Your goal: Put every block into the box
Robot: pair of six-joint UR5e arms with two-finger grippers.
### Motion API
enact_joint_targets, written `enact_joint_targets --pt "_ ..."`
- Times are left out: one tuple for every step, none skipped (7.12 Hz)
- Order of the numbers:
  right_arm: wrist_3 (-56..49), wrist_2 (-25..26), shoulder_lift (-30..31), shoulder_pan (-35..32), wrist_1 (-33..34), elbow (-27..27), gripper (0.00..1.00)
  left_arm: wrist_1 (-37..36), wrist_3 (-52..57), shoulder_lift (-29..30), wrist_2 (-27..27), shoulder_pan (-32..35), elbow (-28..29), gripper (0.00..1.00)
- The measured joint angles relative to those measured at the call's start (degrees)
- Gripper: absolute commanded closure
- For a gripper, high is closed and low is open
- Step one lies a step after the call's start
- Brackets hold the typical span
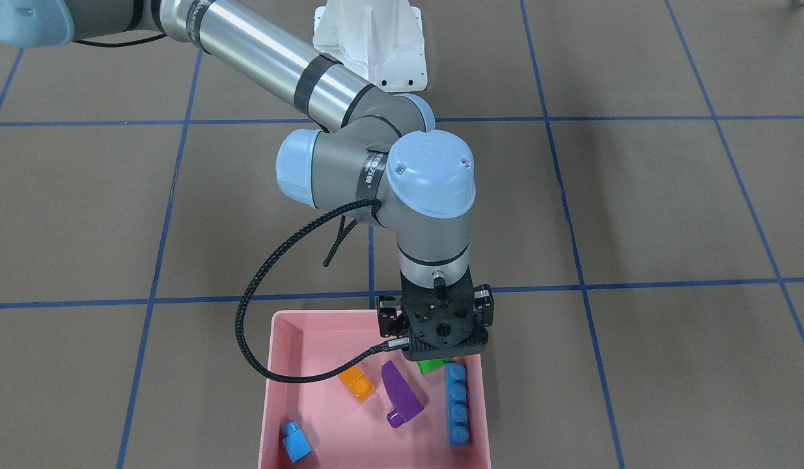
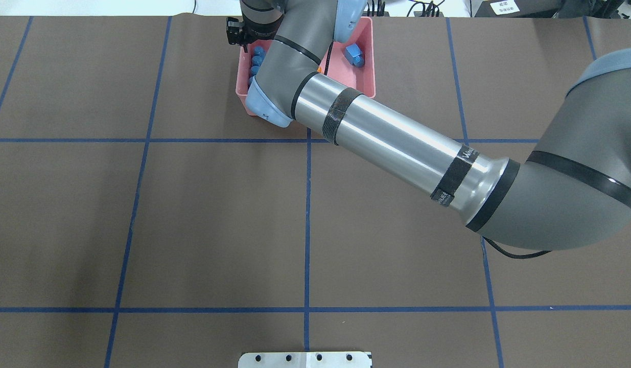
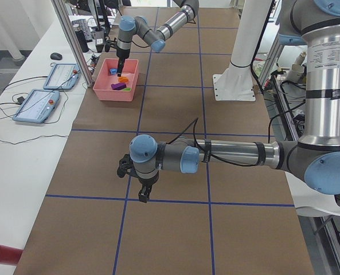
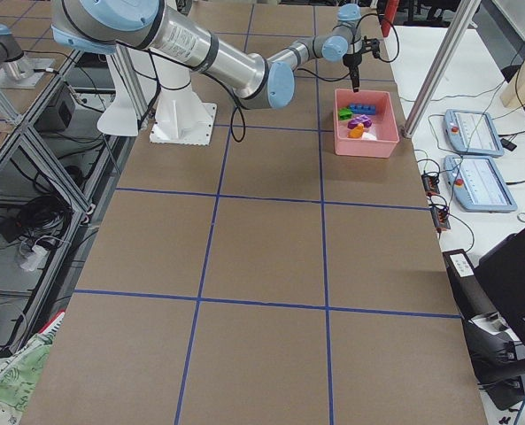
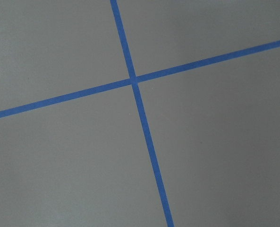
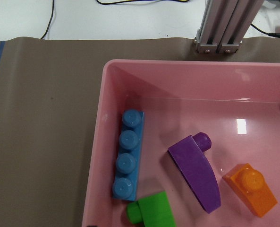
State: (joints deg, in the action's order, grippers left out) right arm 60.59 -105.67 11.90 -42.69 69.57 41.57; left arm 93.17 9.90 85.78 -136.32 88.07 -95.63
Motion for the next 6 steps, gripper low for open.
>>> enact_joint_targets --pt "-0.48 -0.39 -0.57 -0.24 1.7 0.12 0.0 0.0 0.02 0.0 0.0 0.0 -0.01 0.0" --pt "-2.38 -1.86 -1.0 -1.07 5.9 1.04 0.0 0.0 0.05 -0.49 0.06 0.03 0.06 0.0" --pt "-6.03 -5.02 -0.92 -2.62 11.88 3.15 0.0 0.15 0.07 -1.37 0.15 0.06 0.54 0.0" --pt "-10.64 -8.97 0.13 -4.75 18.56 6.69 0.0 0.77 -0.01 -1.87 0.17 0.11 1.29 0.0" --pt "-14.6 -12.64 3.8 -7.15 22.69 11.85 0.0 1.36 -0.14 -1.66 0.17 0.14 1.67 0.0" --pt "-18.81 -16.08 10.51 -9.94 24.44 18.84 0.01 1.56 -0.14 -1.25 0.2 0.26 1.84 0.0"
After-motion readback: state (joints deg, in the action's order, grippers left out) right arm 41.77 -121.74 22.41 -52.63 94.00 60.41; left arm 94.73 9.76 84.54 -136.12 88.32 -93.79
